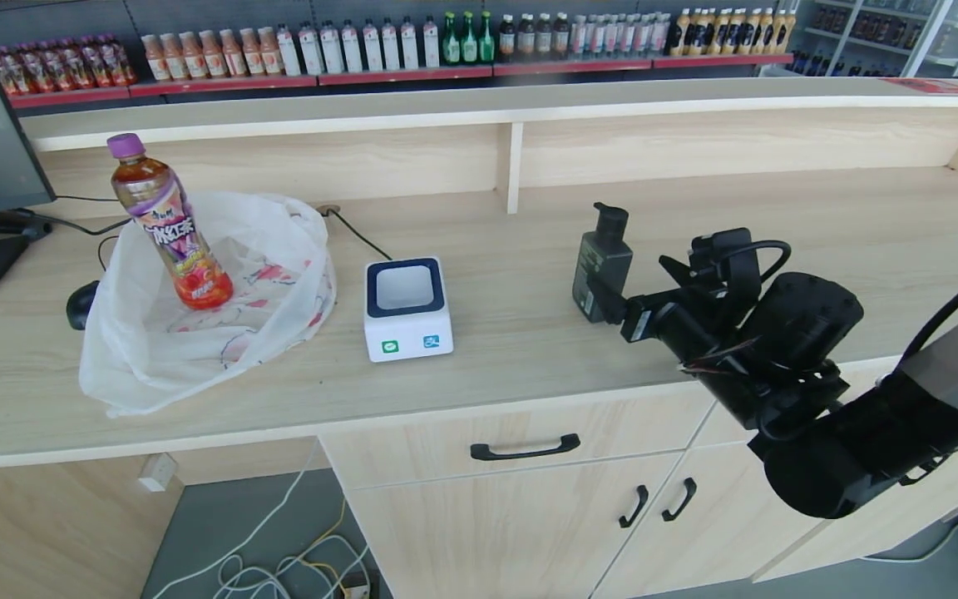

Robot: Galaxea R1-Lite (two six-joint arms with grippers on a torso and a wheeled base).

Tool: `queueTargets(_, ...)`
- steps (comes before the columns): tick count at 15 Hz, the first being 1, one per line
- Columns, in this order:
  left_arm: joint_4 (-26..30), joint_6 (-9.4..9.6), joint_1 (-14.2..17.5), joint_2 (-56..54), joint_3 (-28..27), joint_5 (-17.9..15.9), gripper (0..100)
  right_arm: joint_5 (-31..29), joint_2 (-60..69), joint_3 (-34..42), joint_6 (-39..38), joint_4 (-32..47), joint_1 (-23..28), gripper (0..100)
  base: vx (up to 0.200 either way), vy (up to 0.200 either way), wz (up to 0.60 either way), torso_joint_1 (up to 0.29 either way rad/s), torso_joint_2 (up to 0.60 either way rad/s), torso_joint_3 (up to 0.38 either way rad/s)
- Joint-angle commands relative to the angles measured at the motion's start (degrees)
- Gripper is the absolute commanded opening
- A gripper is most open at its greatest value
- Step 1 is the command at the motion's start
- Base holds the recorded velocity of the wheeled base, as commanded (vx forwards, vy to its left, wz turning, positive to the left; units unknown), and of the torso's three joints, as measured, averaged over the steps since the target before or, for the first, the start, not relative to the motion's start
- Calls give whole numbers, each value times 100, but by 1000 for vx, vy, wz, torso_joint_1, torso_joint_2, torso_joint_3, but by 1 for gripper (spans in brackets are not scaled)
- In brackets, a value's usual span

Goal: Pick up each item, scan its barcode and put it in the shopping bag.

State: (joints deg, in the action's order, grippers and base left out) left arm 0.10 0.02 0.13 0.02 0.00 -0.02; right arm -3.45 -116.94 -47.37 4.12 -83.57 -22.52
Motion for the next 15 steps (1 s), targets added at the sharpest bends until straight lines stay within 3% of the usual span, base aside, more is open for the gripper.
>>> queueTargets(1,-1,-2,4,-2,0,2,100,2,-57,-281,1,113,-7,100,0,0,0,0,0,0)
queueTargets(2,-1,6,4,-2,0,2,100,11,-57,-694,1,605,2,100,0,0,0,0,0,0)
queueTargets(5,-1,-2,4,-2,0,-6,100,55,-144,-1195,-17,1088,2,100,0,0,0,0,0,0)
queueTargets(15,-1,-2,4,-2,0,2,100,64,-777,-1802,-25,1123,19,100,0,0,0,0,0,0)
